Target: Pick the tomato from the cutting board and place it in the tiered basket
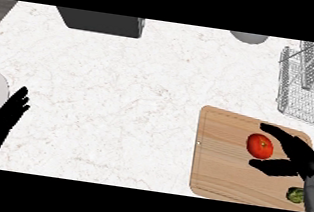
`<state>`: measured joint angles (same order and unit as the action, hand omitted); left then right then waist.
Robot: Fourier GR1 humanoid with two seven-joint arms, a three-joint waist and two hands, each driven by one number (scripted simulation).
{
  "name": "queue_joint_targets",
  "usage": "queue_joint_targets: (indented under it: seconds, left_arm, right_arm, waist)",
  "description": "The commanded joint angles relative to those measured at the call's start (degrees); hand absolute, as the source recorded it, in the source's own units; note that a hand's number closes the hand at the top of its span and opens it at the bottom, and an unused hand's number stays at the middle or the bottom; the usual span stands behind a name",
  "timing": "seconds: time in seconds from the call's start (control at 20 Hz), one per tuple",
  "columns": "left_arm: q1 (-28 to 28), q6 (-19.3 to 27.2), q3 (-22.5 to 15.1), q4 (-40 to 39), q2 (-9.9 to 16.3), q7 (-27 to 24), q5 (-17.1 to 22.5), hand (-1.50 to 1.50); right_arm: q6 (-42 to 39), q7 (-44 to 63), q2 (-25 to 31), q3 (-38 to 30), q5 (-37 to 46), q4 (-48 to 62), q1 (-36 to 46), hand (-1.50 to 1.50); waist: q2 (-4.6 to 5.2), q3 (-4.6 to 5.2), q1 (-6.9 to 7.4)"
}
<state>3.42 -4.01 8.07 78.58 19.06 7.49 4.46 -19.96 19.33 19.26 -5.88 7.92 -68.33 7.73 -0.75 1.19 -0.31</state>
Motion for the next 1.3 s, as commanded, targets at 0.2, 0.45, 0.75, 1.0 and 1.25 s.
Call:
queue_joint_targets:
  seconds: [0.2,0.45,0.75,1.0,1.25]
  left_arm:
    - [1.01,-1.74,1.22,1.98,-0.03,1.16,0.55,0.00]
    - [-0.84,-3.25,2.53,0.25,0.67,1.08,-0.18,0.00]
    - [1.40,-2.50,3.02,-0.51,-1.21,-1.73,-0.82,0.00]
    - [-2.73,-1.69,-0.60,0.44,-1.88,1.94,-2.92,0.00]
    - [-1.10,-2.37,1.33,0.54,-0.51,1.96,-1.80,0.00]
  right_arm:
    - [6.72,-6.15,-4.96,0.75,3.48,1.86,4.06,1.50]
    - [6.97,-3.75,-2.94,-2.83,1.43,-4.87,-0.79,1.50]
    - [14.48,1.99,-4.87,0.80,8.70,-15.39,-4.44,1.50]
    - [18.92,12.02,-3.12,17.28,32.08,-18.27,9.48,1.50]
    - [22.04,31.82,-10.54,26.17,48.14,-25.26,15.90,1.50]
  waist:
    - [0.74,-1.21,0.63]
    - [0.69,-1.18,0.21]
    - [0.58,-1.13,0.07]
    - [0.47,-0.40,3.75]
    - [-0.22,-0.81,1.72]
